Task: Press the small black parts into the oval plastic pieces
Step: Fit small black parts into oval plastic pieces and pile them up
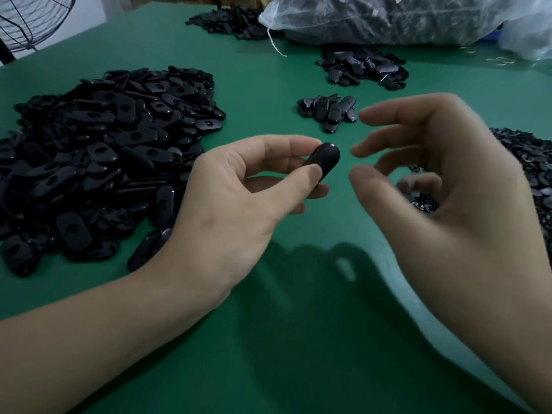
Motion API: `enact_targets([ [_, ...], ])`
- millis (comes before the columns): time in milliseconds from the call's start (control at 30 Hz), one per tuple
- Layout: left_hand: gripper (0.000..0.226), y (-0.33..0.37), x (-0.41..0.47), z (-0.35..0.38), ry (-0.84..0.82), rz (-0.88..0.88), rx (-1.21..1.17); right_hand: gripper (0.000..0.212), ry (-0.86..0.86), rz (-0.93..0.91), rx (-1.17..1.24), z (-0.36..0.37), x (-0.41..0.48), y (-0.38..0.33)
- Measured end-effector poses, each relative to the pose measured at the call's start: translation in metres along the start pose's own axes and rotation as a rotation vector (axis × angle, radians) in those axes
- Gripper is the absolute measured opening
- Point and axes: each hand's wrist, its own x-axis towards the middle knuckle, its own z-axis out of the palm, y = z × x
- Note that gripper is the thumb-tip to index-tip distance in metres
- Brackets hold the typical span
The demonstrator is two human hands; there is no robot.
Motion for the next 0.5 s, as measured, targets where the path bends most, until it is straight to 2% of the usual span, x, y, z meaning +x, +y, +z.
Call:
enact_targets([
  [67,0.020,-0.001,-0.003,0.001,0.024,0.074,0.005,0.026,0.049,0.177,0.334,0.001,-0.009,-0.003],
  [167,0.022,-0.001,-0.006,0.003,0.016,0.125,0.061,0.017,-0.094,0.423,0.644,0.009,-0.006,0.006],
  [333,0.026,0.001,-0.007,0.002,0.059,0.187,0.158,0.007,-0.181,0.500,0.802,0.011,-0.005,0.003],
  [500,0.034,0.003,-0.007,0.001,0.065,0.247,0.308,0.010,-0.221,0.495,0.881,0.011,-0.006,0.006],
])
